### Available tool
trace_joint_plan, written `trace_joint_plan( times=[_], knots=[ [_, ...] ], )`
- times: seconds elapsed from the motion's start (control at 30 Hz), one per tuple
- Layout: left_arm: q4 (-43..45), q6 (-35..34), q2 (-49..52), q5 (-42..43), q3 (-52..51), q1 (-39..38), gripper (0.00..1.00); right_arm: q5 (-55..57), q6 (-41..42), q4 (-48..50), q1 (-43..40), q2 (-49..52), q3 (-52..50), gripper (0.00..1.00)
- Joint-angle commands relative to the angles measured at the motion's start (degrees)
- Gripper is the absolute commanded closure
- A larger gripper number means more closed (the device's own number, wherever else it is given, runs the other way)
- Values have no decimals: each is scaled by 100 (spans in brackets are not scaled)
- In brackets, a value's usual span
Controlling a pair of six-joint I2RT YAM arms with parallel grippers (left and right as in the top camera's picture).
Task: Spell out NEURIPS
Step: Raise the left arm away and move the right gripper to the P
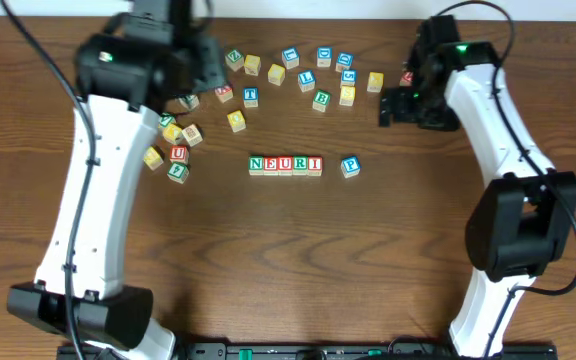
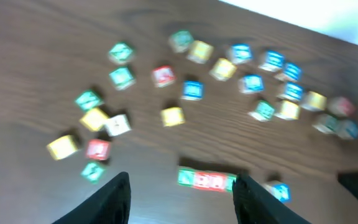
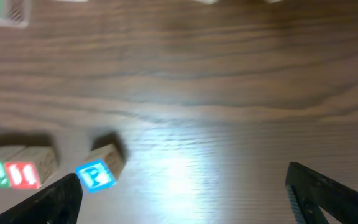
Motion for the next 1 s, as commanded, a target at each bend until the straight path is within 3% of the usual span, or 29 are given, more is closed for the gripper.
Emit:
trace_joint_plan(
  times=[0.0,0.3,0.63,0.67,0.97],
  knots=[
    [-46,122,103,-133,-26,417,47,-37,-42,-28,387,4,76,2],
    [-74,122,361,-136,-85,949,47,-33,-42,87,992,4,-201,5],
    [-98,164,522,-179,-94,1038,47,-39,-42,494,1178,4,-802,6],
    [-96,164,531,-181,-94,1038,40,-42,-42,562,1202,4,-890,6],
    [-98,164,531,-181,-94,1038,27,-39,-44,909,1322,4,-1180,15]
  ],
)
